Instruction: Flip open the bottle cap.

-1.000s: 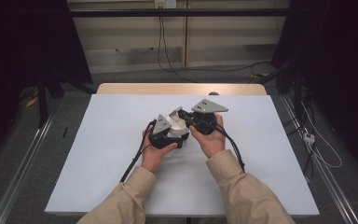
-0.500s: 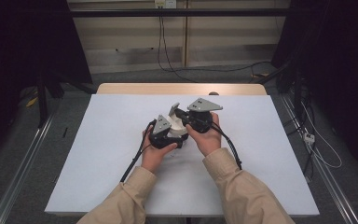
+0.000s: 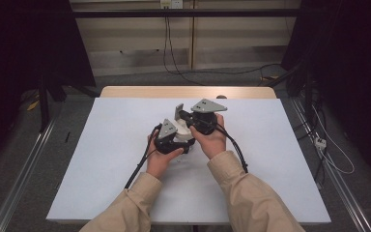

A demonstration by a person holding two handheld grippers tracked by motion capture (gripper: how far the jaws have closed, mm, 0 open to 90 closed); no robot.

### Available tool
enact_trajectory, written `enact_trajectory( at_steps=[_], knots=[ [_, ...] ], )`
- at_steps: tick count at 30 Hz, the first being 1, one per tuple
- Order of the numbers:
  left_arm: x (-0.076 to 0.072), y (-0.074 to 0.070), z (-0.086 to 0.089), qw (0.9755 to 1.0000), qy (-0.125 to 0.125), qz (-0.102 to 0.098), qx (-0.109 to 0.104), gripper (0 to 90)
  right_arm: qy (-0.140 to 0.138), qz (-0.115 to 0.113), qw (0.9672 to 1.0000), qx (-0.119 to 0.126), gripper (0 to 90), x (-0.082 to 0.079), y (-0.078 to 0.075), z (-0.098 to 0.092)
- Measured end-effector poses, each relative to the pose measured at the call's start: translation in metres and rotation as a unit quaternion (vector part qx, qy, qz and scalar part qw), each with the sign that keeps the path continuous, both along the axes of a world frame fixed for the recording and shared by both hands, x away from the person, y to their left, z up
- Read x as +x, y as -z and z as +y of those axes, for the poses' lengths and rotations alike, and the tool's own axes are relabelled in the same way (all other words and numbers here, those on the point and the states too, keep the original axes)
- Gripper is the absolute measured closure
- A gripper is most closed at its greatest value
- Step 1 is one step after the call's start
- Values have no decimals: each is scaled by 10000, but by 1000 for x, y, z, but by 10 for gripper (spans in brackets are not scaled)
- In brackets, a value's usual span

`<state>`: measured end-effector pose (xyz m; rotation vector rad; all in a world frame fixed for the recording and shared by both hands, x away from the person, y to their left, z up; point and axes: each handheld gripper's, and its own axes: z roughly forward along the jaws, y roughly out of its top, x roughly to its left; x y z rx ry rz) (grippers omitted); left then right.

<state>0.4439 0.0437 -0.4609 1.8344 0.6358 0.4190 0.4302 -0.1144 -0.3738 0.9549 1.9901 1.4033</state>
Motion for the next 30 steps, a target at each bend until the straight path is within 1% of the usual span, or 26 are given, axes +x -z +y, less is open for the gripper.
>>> enact_trajectory(
  at_steps=[4,11,30],
  knots=[
    [0,0,0,10000,1,2,-1,188,12,-3,10000,10,900,2,0,1],
    [0,0,0,10000,15,7,-9,188,65,7,10000,-42,900,6,2,2],
    [0,0,0,10000,15,15,-11,188,49,3,10000,-54,900,12,5,6]
  ],
)
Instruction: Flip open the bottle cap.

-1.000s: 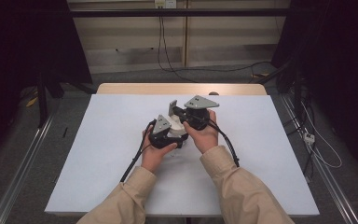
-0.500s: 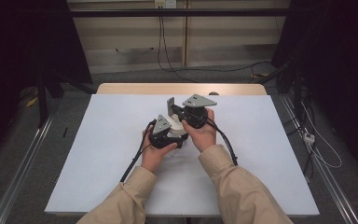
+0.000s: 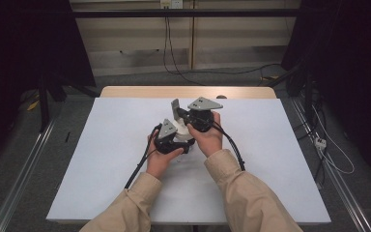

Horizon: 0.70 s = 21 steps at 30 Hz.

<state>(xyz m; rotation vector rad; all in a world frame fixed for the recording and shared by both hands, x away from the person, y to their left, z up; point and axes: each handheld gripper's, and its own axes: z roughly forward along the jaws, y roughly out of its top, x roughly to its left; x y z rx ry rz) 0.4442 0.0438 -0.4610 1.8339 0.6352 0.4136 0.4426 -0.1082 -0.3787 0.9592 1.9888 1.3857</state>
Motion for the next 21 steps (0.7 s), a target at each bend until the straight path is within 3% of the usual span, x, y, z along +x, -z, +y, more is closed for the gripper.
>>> enact_trajectory(
  at_steps=[21],
  knots=[
    [0,0,0,10000,2,1,1,188,-30,19,10000,-21,900,4,2,3]
  ],
)
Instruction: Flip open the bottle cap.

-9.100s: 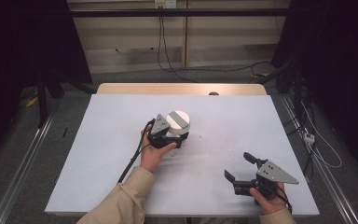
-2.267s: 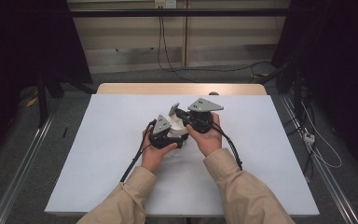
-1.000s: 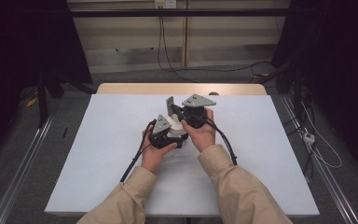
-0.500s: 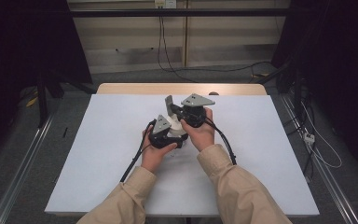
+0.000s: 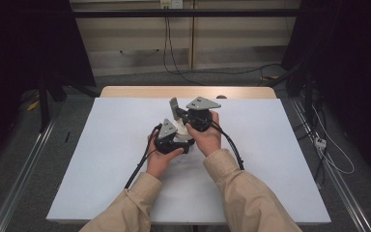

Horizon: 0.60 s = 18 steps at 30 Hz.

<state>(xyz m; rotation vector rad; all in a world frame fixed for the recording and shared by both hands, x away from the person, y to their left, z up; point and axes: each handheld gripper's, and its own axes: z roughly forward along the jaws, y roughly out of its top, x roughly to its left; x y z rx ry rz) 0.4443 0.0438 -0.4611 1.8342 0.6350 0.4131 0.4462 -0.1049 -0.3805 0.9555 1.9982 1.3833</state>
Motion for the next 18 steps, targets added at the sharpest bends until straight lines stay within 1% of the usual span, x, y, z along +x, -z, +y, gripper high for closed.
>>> enact_trajectory(
  at_steps=[11,18],
  knots=[
    [1,0,1,10000,31,22,-31,188,-6,57,10000,-47,900,3,1,1],
    [1,0,0,10000,27,4,-18,189,-14,78,10000,-14,900,5,2,2]
  ],
)
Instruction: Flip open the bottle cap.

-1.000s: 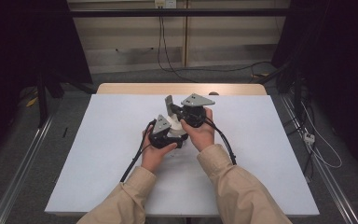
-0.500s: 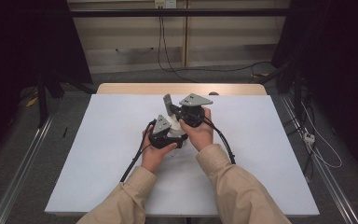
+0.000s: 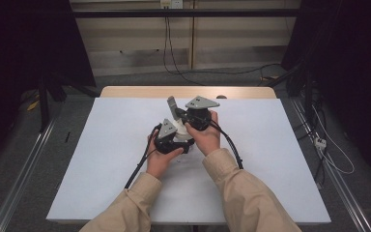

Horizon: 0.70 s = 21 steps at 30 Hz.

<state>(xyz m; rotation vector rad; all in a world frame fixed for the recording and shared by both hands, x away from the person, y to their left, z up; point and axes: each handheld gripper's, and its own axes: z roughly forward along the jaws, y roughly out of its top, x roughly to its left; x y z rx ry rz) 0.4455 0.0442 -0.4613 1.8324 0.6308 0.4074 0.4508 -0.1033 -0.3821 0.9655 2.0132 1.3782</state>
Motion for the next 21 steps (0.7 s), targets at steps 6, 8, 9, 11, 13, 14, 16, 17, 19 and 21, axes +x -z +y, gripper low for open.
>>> enact_trajectory(
  at_steps=[6,8,9,11,13,14,16,17,19,21],
  knots=[
    [0,0,0,10000,-7,8,-1,189,-4,21,10000,25,900,2,0,1],
    [0,0,0,10000,5,22,-12,189,1,17,10000,10,900,3,1,2],
    [0,0,0,10000,2,39,-28,189,2,27,10000,14,900,3,1,3],
    [0,0,0,10000,3,47,-32,189,5,38,10000,8,900,4,1,3],
    [0,0,1,10000,1,51,-35,189,-6,50,10000,16,900,5,2,4],
    [0,0,1,10000,-2,55,-38,189,3,70,10000,40,900,5,2,4],
    [0,0,0,10000,-3,58,-47,189,-2,101,9999,56,900,6,2,4],
    [0,0,0,10000,-1,59,-46,189,-4,118,9999,64,900,6,2,4],
    [0,0,1,10000,-3,54,-29,189,6,135,9999,23,900,7,2,5],
    [0,0,0,10000,-12,43,-22,189,6,134,9999,-7,900,7,2,6]
  ],
)
